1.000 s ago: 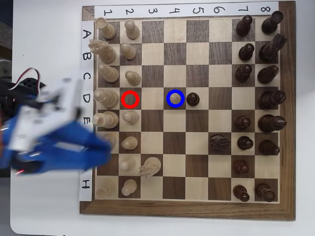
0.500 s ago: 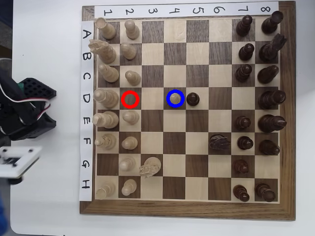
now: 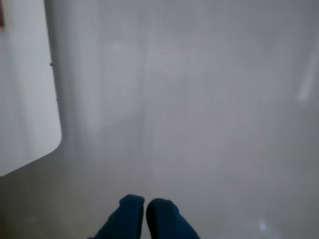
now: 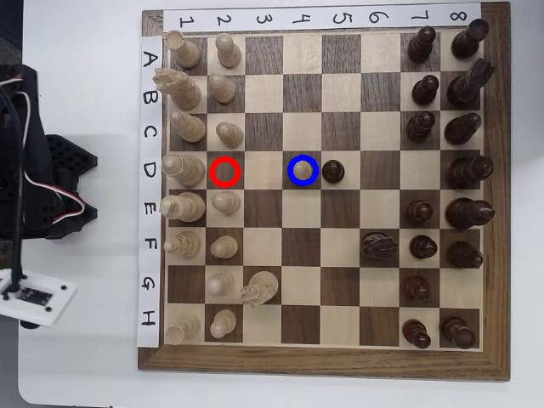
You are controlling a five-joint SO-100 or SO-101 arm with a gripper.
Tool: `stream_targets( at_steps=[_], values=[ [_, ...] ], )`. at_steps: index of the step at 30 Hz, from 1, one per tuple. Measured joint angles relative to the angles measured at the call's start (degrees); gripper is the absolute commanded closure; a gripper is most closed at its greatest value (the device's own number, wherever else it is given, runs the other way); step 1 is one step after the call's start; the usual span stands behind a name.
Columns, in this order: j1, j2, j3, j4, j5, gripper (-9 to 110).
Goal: Move the piece to destination
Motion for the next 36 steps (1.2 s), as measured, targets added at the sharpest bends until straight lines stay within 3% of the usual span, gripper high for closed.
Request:
stream_targets(
  at_steps=[14, 36],
  values=[
    [2.55, 10.28, 19.95, 5.10, -0.70, 101],
    [2.72, 10.81, 32.17, 3.52, -0.70, 101]
  ],
)
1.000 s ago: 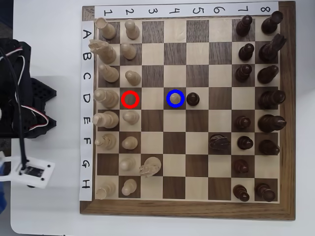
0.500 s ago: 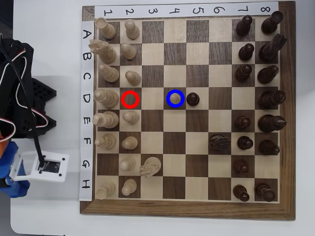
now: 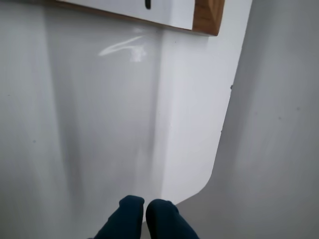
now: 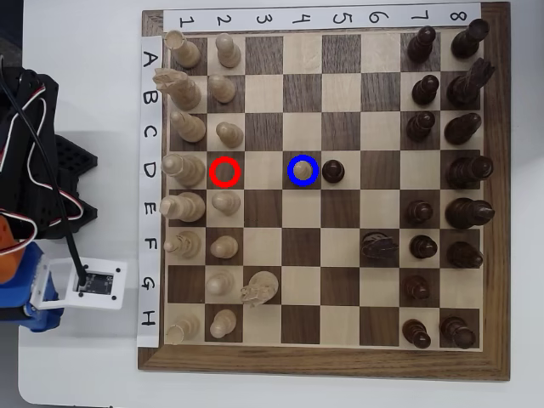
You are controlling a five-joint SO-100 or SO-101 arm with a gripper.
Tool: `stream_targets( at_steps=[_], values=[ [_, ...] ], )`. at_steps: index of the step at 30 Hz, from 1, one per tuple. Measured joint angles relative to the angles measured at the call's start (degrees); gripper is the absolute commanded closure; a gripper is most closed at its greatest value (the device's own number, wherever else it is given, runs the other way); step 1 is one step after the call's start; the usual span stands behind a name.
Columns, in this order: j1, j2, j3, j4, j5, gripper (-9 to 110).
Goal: Move the piece to destination
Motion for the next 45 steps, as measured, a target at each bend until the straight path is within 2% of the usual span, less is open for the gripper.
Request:
stream_targets(
  at_steps=[14, 45],
  values=[
    [1.41, 0.00, 2.37, -3.60, 0.18, 101],
    [3.16, 0.00, 2.37, -3.60, 2.29, 101]
  ],
)
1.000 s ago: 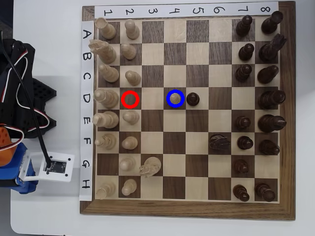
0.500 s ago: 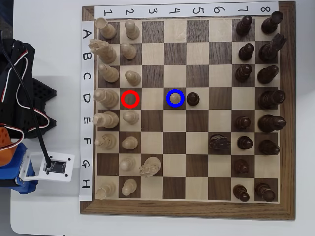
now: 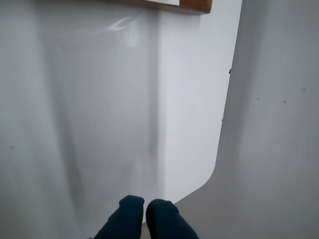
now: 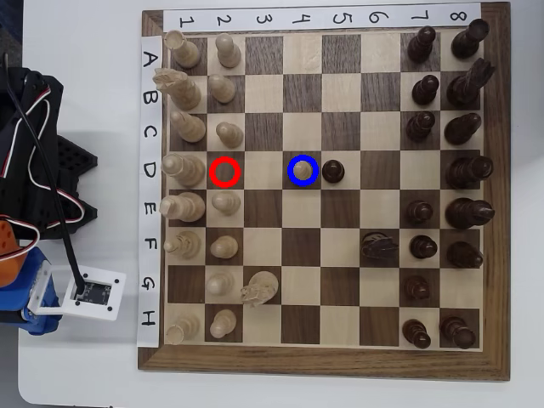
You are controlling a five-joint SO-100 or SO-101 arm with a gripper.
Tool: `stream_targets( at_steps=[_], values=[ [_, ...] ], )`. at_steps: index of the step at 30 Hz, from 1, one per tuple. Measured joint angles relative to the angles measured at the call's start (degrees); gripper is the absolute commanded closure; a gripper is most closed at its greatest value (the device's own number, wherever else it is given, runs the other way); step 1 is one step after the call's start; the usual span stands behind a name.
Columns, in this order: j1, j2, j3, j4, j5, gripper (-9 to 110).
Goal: Move the piece to destination
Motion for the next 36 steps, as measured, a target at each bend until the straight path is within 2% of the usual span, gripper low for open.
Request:
stream_targets(
  at_steps=[36],
  values=[
    [-2.64, 0.00, 0.00, 0.00, -1.23, 101]
  ],
)
